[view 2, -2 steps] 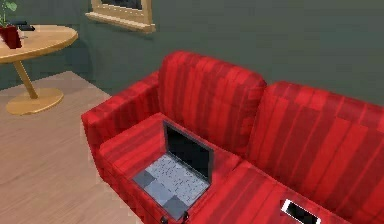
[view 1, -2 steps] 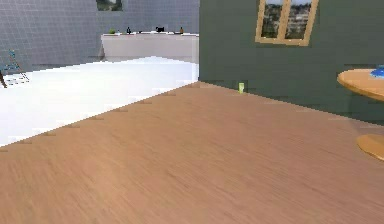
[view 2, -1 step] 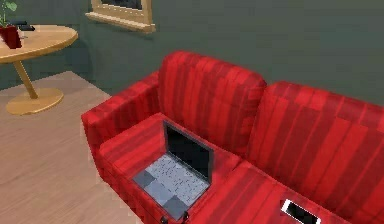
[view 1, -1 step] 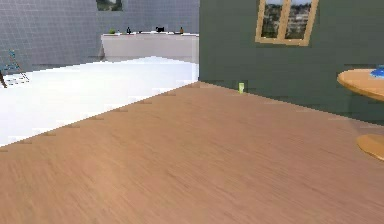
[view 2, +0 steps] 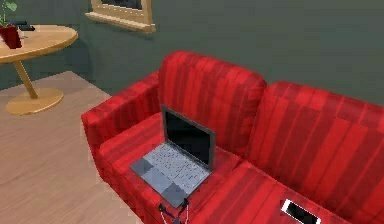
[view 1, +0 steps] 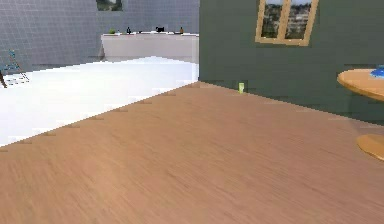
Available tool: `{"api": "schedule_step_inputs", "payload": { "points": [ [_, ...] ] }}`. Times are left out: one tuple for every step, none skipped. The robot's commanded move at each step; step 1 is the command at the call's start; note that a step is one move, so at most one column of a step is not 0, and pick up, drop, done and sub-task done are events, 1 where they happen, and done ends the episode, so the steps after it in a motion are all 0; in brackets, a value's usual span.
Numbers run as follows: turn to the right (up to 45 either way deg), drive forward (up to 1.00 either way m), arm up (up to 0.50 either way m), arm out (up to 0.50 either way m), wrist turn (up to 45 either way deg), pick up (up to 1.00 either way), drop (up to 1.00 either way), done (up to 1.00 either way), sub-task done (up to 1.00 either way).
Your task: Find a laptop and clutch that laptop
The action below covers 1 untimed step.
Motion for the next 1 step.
{"api": "schedule_step_inputs", "payload": {
  "points": [
    [0.0,0.00,0.00,0.00,0.0,0.00,0.00,1.00,0.00]
  ]
}}
